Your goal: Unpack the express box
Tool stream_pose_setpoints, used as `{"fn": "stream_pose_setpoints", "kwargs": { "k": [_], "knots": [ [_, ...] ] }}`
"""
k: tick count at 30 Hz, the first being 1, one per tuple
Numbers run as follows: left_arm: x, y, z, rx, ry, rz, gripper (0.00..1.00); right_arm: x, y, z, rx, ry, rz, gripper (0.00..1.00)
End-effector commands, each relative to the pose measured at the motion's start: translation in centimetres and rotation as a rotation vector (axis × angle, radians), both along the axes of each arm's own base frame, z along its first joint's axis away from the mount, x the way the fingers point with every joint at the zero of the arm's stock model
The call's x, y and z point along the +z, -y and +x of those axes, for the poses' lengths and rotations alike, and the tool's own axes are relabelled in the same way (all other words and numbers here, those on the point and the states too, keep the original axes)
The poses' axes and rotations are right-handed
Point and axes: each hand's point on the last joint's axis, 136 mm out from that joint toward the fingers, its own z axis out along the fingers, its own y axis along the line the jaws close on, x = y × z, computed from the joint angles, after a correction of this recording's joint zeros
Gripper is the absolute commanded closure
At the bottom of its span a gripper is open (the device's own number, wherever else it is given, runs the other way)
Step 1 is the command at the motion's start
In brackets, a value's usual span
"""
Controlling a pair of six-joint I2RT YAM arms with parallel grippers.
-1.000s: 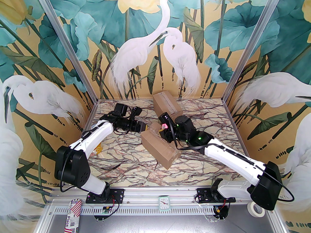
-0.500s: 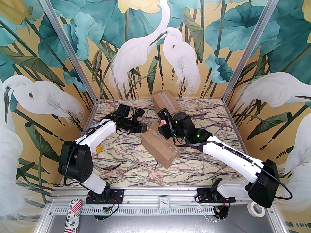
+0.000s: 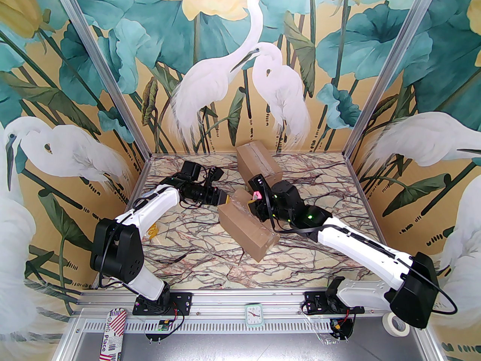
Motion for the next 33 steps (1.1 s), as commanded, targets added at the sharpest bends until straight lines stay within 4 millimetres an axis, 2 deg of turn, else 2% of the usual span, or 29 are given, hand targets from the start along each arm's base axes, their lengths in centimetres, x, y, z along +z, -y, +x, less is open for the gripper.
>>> {"fn": "stream_pose_setpoints", "kwargs": {
  "k": [1, 14, 30, 33],
  "knots": [
    [-3.1, -1.1, -0.8, 0.027, -0.06, 0.096, 0.75, 0.0, -0.1, -0.6, 0.004, -0.016, 0.023, 1.0],
    [-4.0, -1.8, -0.7, 0.072, -0.071, 0.13, 0.83, -1.0, 0.2, -1.3, -0.044, -0.129, 0.059, 1.0],
    [-6.2, -3.3, -0.7, 0.137, -0.12, 0.209, 1.0, -2.2, 2.7, -3.0, -0.064, -0.168, -0.011, 1.0],
    [-6.4, -3.6, -0.7, 0.151, -0.131, 0.214, 1.0, -2.3, 3.1, -3.4, -0.067, -0.178, -0.019, 1.0]
  ]
}}
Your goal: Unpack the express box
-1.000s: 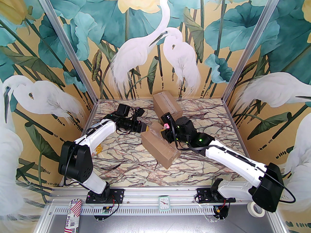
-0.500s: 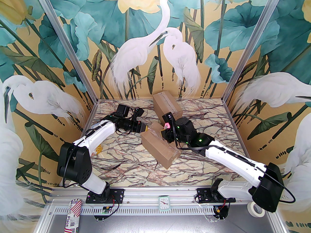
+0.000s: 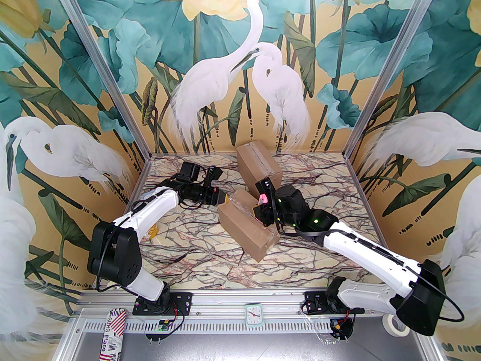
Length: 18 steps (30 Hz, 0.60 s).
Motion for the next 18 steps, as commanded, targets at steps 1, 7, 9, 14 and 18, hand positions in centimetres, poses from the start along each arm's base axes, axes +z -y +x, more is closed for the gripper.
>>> {"fn": "stream_pose_setpoints", "kwargs": {
  "k": [1, 7, 9, 14, 18],
  "knots": [
    [-6.6, -3.4, -0.9, 0.116, -0.153, 0.213, 1.0, -1.3, 1.4, -1.7, 0.003, -0.059, -0.047, 1.0],
    [-6.7, -3.7, -0.9, 0.128, -0.156, 0.224, 1.0, -1.2, 2.7, -2.3, -0.016, -0.053, -0.069, 1.0],
    [-6.8, -3.8, -0.8, 0.134, -0.158, 0.225, 1.0, -1.4, 3.1, -2.6, -0.02, -0.056, -0.077, 1.0],
    [-6.9, -3.9, -0.8, 0.144, -0.163, 0.23, 1.0, -1.7, 3.7, -3.3, -0.016, -0.071, -0.073, 1.0],
    [-6.8, -4.1, -0.8, 0.155, -0.159, 0.236, 1.0, -2.0, 4.0, -3.9, -0.007, -0.082, -0.075, 1.0]
  ]
}}
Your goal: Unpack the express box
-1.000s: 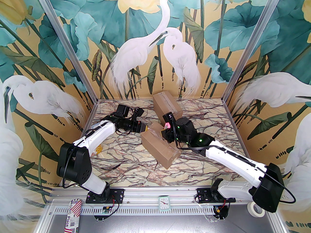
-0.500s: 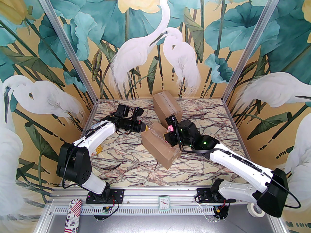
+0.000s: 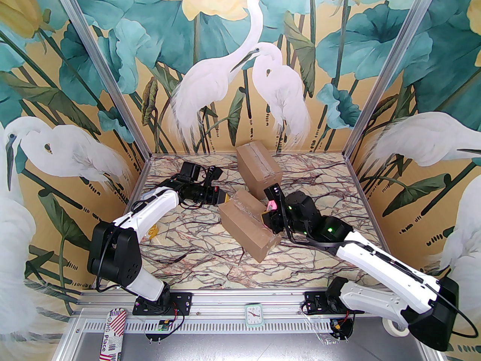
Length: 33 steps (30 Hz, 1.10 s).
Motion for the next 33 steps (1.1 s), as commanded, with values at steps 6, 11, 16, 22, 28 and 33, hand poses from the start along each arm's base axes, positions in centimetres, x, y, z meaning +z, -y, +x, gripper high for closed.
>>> {"fn": "stream_pose_setpoints", "kwargs": {
  "k": [6, 11, 16, 22, 28, 33],
  "knots": [
    [-6.9, -4.6, -0.8, 0.15, -0.154, 0.248, 1.0, -1.6, 2.1, -1.6, -0.016, -0.062, -0.064, 1.0],
    [-6.8, -4.6, -0.7, 0.155, -0.151, 0.247, 1.0, -1.0, 3.1, -1.8, -0.044, -0.042, -0.065, 1.0],
    [-6.8, -4.7, -0.6, 0.161, -0.152, 0.251, 1.0, -1.4, 3.5, -2.2, -0.048, -0.059, -0.071, 1.0],
    [-6.9, -4.8, -0.6, 0.171, -0.156, 0.257, 1.0, -1.6, 4.1, -3.1, -0.05, -0.068, -0.057, 1.0],
    [-7.0, -4.9, -0.6, 0.182, -0.16, 0.26, 1.0, -2.5, 4.5, -3.9, -0.045, -0.099, -0.058, 1.0],
    [-6.9, -5.0, -0.5, 0.188, -0.16, 0.26, 1.0, -3.2, 4.6, -4.0, -0.05, -0.111, -0.07, 1.0]
  ]
}}
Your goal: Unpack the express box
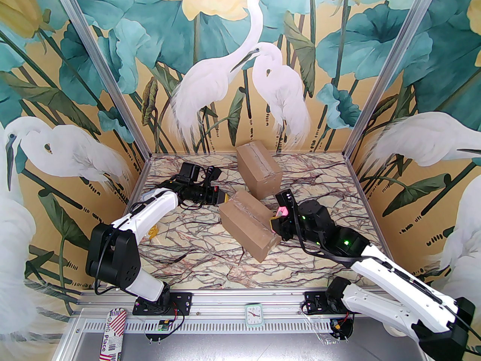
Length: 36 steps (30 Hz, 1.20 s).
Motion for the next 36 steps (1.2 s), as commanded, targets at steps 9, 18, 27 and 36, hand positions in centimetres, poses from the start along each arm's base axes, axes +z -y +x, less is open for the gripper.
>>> {"fn": "stream_pose_setpoints", "kwargs": {
  "k": [9, 18, 27, 36],
  "knots": [
    [-7.0, -5.1, -0.5, 0.163, -0.146, 0.271, 1.0, -2.2, 3.7, -2.2, -0.063, -0.072, -0.086, 1.0],
    [-5.4, -4.7, -0.5, 0.161, -0.11, 0.229, 1.0, -0.4, 3.4, -0.9, -0.091, -0.001, -0.04, 1.0],
    [2.3, -4.5, -0.6, 0.16, 0.119, 0.149, 0.72, 0.7, -2.2, 1.9, 0.087, 0.04, -0.053, 1.0],
    [9.2, -4.3, -2.7, 0.073, 0.376, 0.107, 0.41, 2.0, -7.6, 5.4, 0.254, 0.079, -0.072, 1.0]
  ]
}}
